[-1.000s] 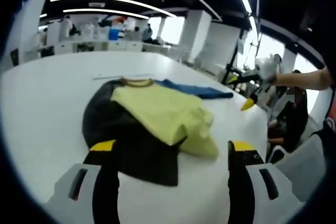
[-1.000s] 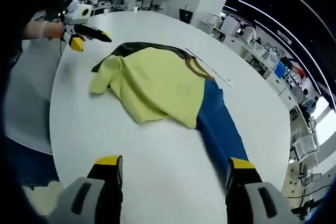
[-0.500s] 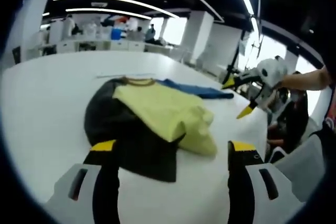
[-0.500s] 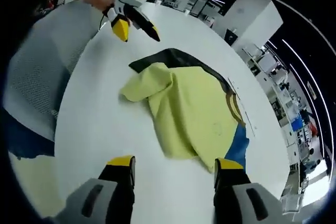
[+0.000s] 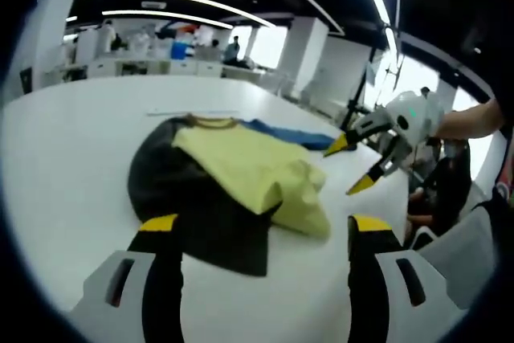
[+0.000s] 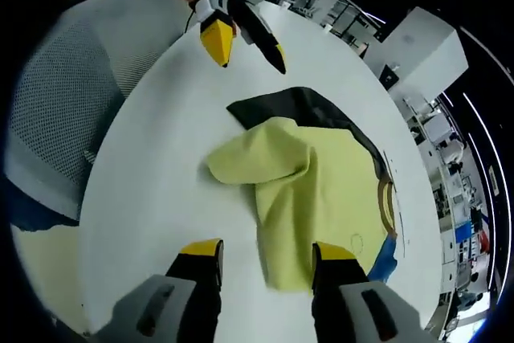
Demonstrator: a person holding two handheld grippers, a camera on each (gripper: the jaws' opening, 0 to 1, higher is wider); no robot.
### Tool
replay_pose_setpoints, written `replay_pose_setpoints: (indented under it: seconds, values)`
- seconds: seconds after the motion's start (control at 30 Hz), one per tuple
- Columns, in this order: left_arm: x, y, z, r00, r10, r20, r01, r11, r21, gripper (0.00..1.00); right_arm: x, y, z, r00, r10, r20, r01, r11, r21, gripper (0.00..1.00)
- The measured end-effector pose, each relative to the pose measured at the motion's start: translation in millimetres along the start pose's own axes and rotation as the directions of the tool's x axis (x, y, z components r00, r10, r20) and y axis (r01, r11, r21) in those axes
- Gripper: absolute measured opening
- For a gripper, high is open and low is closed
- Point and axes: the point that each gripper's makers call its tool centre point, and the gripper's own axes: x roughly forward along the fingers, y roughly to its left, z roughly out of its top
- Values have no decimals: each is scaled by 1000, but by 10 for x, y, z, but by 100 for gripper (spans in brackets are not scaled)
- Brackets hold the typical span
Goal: Fold the garment on the visible template until the final outline fits inside the template.
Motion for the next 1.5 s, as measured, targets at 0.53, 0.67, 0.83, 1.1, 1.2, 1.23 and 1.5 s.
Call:
replay_pose_setpoints:
  seconds: [0.53, 0.67, 0.83, 1.1, 1.2, 1.23, 1.5]
  values:
    - [-16, 2, -11, 1000, 2, 4, -2, 1000, -22, 79, 351, -36, 5, 998, 21, -54, -26, 994, -104, 30]
    - [-15, -4, -19, 1000, 0, 0, 0, 1000, -23, 79, 418, -74, 45, 998, 18, -54, -26, 989, -148, 27]
    - [-22, -1, -28, 1000, 2, -1, -2, 1000, -29, 79, 482, -108, 74, 998, 39, -52, -46, 987, -152, 24]
    - [-34, 3, -60, 1000, 6, -4, -6, 999, -37, 79, 519, -171, 90, 997, 52, -56, -61, 985, -164, 13]
    - [-39, -3, -70, 1000, 6, -6, -6, 999, -41, 79, 513, -188, 98, 997, 52, -53, -60, 984, -165, 10]
    - [-39, -3, -73, 1000, 6, -7, -6, 999, -41, 79, 507, -186, 104, 997, 57, -51, -64, 985, -159, 7]
    - [-32, -1, -90, 1000, 6, -8, -7, 999, -45, 78, 481, -187, 126, 997, 68, -40, -73, 988, -139, 0]
